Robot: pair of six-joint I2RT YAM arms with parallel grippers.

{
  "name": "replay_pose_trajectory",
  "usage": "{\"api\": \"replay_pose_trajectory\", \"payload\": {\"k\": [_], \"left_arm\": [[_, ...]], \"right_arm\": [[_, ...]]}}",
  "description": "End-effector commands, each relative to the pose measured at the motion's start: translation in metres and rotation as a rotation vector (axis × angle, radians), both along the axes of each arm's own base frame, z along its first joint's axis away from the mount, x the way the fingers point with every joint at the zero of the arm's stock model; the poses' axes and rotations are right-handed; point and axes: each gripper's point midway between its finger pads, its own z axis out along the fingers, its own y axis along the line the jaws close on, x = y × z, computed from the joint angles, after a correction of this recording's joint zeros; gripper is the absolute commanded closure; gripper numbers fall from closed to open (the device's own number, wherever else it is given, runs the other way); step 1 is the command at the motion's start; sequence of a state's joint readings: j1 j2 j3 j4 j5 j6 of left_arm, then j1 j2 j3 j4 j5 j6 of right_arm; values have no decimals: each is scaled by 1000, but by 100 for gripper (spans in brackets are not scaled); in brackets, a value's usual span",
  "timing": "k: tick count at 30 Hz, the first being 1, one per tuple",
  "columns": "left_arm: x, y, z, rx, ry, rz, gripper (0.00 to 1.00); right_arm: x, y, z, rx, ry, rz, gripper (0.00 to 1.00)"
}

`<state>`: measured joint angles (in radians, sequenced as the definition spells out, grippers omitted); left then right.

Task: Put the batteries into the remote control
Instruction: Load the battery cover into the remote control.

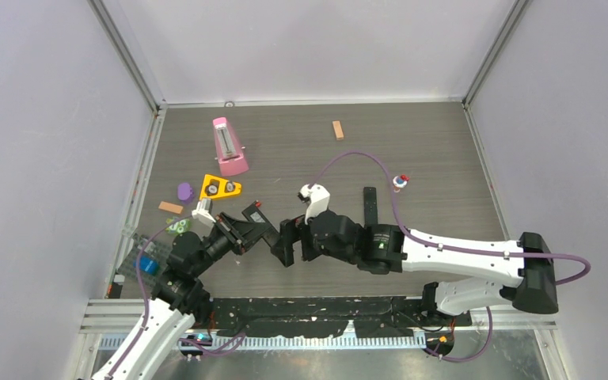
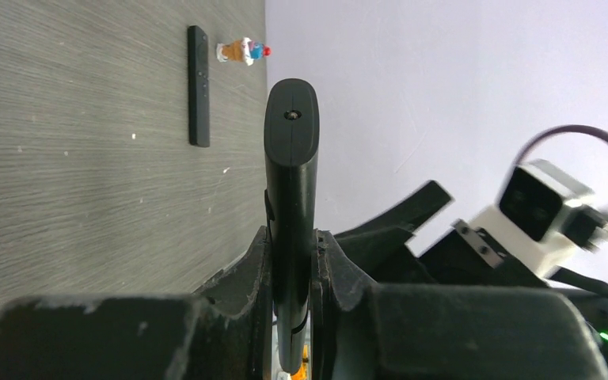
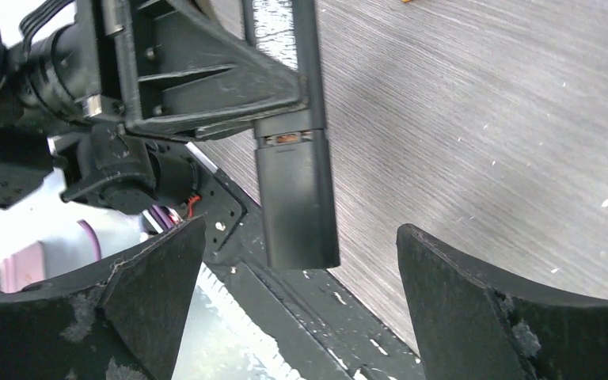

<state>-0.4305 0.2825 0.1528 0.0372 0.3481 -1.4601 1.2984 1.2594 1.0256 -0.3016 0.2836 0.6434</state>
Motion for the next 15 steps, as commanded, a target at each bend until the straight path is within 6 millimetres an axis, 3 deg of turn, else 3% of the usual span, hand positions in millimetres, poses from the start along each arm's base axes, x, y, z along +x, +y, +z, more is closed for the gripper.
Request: {"api": "replay_pose_trajectory", "payload": {"k": [1, 7, 11, 15], "left_arm": [[2, 1, 34, -99, -88, 12, 100], [1, 1, 50, -151, -110, 9, 100], [-2, 2, 58, -183, -118, 3, 100], [-6, 1, 67, -222, -129, -16, 100]], "right_arm": [[7, 2, 18, 220, 139, -135, 4], [11, -3, 20, 418, 253, -262, 0], [18, -7, 15, 509, 301, -322, 13], [19, -4, 7, 541, 336, -342, 18]]}}
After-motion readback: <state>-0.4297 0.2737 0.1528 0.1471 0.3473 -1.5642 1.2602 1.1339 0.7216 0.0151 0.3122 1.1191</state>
